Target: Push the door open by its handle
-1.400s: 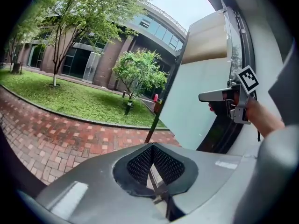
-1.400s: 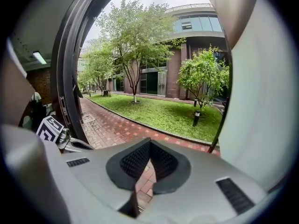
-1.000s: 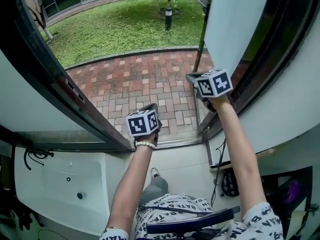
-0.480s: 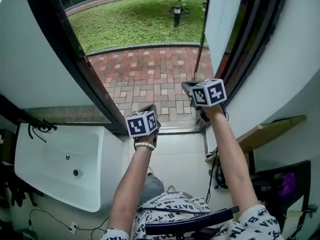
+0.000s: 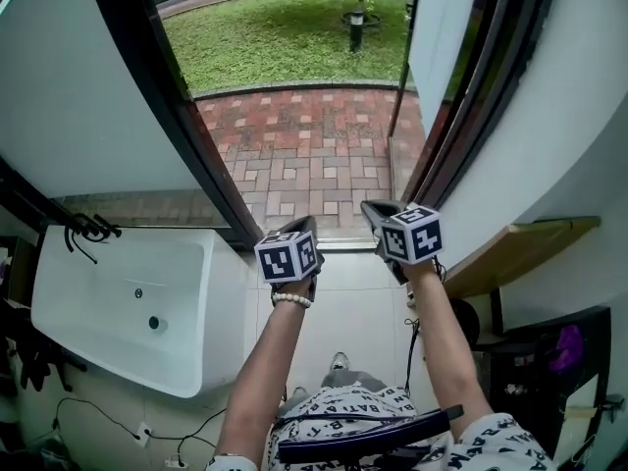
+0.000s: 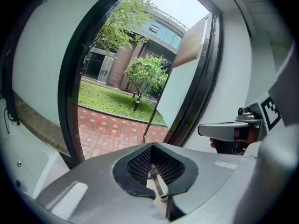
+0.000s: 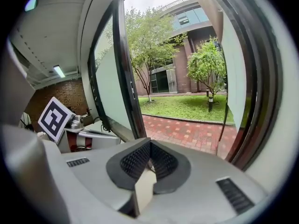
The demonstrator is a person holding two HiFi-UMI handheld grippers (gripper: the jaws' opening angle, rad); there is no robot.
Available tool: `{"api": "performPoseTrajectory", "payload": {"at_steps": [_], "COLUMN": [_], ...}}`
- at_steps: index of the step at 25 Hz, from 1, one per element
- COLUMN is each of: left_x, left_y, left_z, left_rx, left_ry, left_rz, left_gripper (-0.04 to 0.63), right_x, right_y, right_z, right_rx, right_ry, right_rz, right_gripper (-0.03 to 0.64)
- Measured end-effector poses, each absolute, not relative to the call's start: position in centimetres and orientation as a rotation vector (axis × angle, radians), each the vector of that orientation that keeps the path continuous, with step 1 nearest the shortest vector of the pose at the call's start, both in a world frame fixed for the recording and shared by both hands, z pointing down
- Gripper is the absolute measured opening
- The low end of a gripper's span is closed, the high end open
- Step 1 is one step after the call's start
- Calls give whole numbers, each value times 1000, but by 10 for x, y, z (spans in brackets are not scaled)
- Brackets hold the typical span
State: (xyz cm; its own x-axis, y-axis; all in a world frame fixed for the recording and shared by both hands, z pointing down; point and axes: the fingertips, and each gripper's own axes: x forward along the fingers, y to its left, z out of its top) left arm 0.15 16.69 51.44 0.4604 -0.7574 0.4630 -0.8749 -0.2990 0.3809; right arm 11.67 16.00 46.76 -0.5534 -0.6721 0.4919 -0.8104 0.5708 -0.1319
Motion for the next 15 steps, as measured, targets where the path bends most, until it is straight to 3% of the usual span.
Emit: {"api": "performPoseTrajectory", "payload": {"at_steps": [15], "left_x": [-47], "left_y": [321], "left_z": [545], "left_rx": [2156], "left_ry": [-1347], "left_rz": [311], "left_gripper": [-14], "right_x": [81], "right_y": [329], "right_z": [515], "right_rx": [1378], "right_ry": [-2337], "right_rz": [592], "right_gripper": [14]}}
